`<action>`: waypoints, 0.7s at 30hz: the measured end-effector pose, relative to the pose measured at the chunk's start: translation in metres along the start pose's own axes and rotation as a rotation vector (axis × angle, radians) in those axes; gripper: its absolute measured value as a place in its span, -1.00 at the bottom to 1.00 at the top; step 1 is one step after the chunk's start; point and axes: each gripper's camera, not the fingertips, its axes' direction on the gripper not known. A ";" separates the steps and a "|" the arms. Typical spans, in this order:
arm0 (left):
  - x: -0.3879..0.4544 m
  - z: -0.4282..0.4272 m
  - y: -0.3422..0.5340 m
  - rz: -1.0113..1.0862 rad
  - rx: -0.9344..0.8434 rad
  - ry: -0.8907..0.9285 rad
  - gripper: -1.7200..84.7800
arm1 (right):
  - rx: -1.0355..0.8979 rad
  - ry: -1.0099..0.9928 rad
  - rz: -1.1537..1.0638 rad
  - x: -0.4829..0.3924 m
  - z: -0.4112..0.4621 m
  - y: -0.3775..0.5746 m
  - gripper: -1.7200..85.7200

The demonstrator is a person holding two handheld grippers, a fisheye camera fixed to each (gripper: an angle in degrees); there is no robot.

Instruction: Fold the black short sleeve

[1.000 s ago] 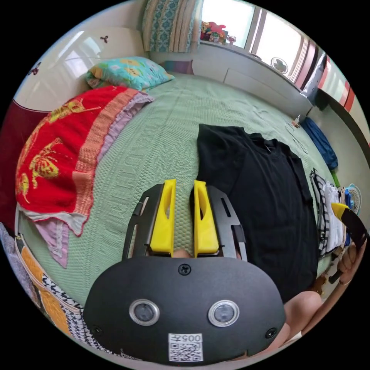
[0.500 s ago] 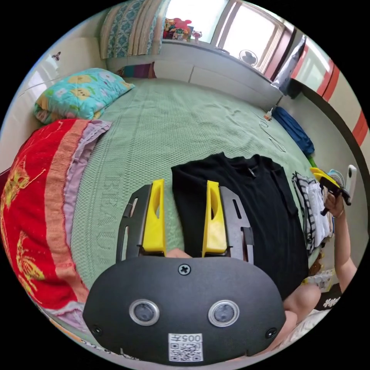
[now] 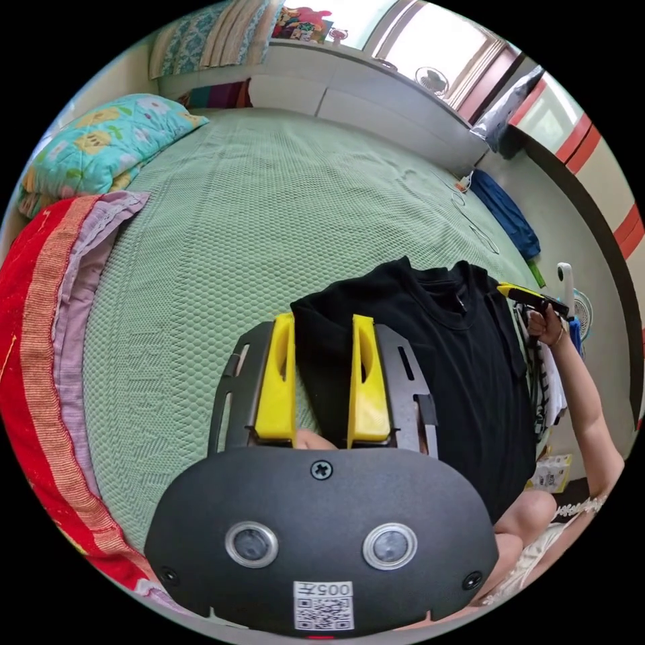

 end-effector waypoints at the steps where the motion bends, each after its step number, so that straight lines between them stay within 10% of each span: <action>1: 0.000 0.000 0.000 0.001 0.000 -0.011 -0.70 | 0.002 -0.021 -0.001 0.001 0.001 0.000 -0.72; 21: 0.005 -0.080 -0.030 -0.125 0.165 -0.117 -0.92 | 0.080 0.272 0.030 -0.033 -0.033 -0.043 -0.98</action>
